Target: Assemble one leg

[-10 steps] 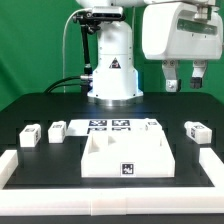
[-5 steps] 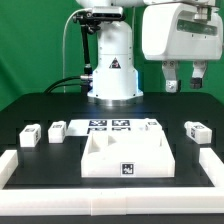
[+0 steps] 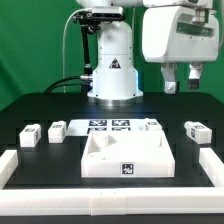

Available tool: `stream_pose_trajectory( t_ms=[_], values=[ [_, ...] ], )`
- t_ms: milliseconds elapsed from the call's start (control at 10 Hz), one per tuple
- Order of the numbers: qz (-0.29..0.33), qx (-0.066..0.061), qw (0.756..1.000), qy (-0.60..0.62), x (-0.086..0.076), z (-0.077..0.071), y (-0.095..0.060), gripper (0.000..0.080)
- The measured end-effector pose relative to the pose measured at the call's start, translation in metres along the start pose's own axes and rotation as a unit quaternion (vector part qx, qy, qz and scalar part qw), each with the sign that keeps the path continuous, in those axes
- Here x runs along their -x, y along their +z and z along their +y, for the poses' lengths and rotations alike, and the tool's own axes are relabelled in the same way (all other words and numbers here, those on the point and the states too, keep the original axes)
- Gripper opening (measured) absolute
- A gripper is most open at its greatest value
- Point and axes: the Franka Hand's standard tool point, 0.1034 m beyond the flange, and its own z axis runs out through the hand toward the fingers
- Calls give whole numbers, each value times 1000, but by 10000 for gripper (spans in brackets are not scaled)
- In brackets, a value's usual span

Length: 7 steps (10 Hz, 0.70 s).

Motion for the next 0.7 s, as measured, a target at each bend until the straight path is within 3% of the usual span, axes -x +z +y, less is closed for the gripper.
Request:
stream_pose_trajectory(
  t_ms=[100, 300, 700],
  values=[
    [-8, -8, 999, -44, 13, -8, 5, 650],
    [-25, -30, 993, -110, 25, -8, 14, 650],
    [-25, -29, 994, -105, 24, -8, 15, 650]
  ],
)
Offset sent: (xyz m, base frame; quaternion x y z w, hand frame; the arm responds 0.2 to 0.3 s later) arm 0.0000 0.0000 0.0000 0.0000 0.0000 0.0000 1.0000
